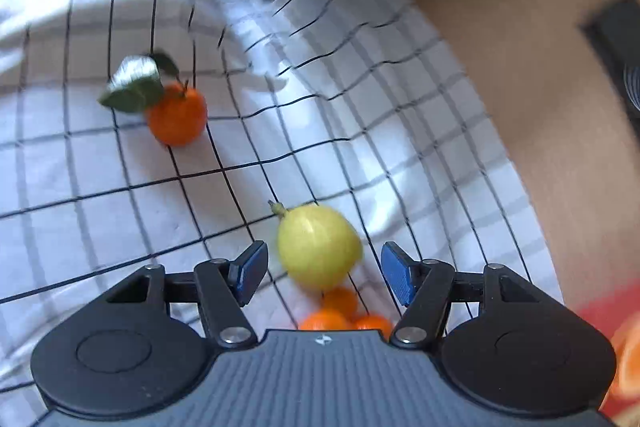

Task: Organize fruits
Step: 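Grasp a yellow-green pear from the cloth with the right tool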

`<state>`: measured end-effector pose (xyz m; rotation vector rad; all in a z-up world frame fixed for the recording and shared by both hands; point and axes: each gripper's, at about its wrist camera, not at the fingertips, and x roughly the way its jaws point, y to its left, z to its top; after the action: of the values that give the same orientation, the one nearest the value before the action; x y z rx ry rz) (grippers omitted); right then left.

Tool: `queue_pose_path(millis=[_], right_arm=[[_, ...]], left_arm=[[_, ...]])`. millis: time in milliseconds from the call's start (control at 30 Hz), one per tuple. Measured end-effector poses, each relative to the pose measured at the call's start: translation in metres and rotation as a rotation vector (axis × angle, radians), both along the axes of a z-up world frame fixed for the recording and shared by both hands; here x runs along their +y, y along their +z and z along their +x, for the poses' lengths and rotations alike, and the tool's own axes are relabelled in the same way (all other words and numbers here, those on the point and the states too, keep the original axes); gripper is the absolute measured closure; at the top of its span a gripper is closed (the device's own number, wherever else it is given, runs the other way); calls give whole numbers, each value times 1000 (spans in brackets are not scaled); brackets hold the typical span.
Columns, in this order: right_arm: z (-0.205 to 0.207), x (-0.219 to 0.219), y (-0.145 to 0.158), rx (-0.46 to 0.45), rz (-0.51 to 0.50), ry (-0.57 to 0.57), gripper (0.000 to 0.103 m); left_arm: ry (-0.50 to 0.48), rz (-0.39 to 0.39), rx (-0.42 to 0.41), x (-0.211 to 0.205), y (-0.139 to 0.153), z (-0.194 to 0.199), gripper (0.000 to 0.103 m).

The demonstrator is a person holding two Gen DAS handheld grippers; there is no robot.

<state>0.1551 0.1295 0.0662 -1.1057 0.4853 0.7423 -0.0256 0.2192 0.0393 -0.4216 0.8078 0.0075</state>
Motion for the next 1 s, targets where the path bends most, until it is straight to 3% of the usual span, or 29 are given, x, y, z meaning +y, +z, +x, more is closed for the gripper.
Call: queue_pose_path(millis=[200, 367, 500, 667, 900, 1000], right_arm=[[35, 22, -21, 56, -82, -24, 40], [62, 11, -16, 195, 2, -147, 40], [66, -13, -7, 262, 119, -245, 41], [58, -48, 9, 405, 337, -373, 41], [8, -101, 28, 644, 679, -523, 41], [-23, -121, 26, 684, 751, -567, 41]], left_arm=[[106, -29, 11, 33, -3, -13, 55], [127, -54, 16, 46, -7, -7, 55], [89, -57, 20, 40, -12, 6, 55], [2, -46, 11, 23, -11, 21, 55], [-152, -7, -38, -2, -3, 27, 55], [-263, 20, -50, -19, -4, 26, 55]])
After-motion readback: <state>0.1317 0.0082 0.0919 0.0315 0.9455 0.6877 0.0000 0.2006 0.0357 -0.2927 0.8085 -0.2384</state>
